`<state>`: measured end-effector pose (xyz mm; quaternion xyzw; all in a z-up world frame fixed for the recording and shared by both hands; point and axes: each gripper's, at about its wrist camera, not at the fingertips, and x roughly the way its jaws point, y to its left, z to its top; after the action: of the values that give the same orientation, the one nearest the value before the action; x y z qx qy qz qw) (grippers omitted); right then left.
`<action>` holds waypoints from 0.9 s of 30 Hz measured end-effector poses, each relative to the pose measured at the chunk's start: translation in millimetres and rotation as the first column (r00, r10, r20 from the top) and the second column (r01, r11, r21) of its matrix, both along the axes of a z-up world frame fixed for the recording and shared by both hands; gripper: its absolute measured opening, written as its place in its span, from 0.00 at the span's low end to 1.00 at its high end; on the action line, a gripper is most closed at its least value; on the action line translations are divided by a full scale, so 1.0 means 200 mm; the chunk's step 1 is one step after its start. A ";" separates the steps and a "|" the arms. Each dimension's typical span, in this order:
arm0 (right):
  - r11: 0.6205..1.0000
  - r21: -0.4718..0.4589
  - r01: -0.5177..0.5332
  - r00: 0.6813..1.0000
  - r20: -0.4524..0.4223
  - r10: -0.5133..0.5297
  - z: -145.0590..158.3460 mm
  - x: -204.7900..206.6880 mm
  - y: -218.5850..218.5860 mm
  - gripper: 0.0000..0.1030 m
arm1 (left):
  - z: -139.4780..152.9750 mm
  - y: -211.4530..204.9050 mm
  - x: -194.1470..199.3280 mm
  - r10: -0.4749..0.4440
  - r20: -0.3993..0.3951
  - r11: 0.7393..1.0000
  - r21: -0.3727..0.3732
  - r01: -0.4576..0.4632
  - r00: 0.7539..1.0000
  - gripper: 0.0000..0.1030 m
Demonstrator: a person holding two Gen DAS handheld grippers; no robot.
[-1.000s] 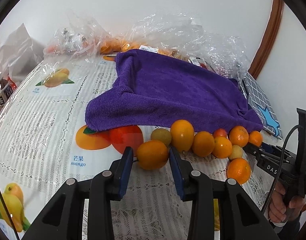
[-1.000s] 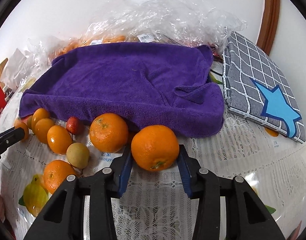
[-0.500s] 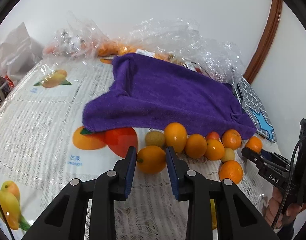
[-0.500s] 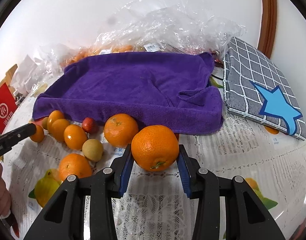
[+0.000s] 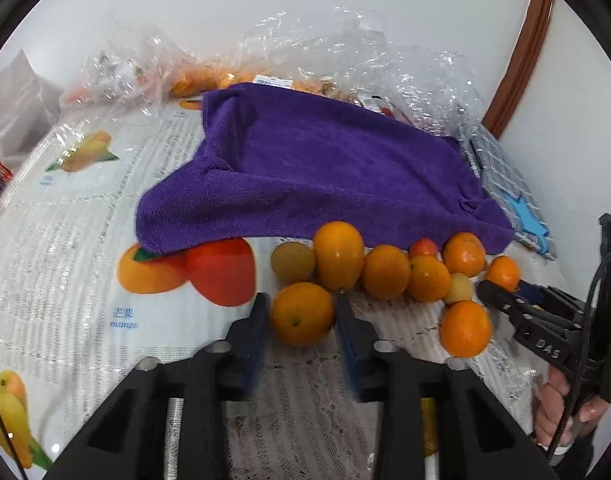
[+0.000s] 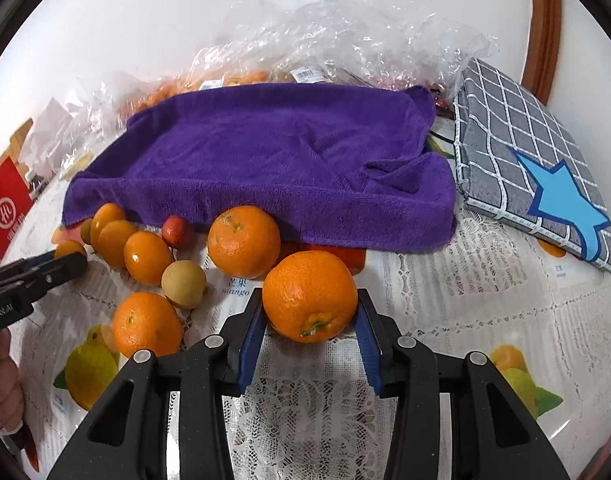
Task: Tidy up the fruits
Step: 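Grasp a large orange with the right tool while the left tool grasps a small orange, then lift both held oranges and carry them over the purple towel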
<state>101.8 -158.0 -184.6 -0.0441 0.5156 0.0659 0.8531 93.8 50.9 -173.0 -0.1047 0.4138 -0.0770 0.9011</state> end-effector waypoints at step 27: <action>0.993 0.117 0.026 0.995 0.094 -0.038 0.25 0.01 -0.09 0.41 | 0.37 0.10 -0.06 0.091 0.203 0.995 -0.045 -0.084 0.975 0.29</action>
<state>104.4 -175.4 -133.6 0.0107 0.4699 0.0799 0.8791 81.3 70.9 -99.3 -0.1308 0.3121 -0.0551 0.9394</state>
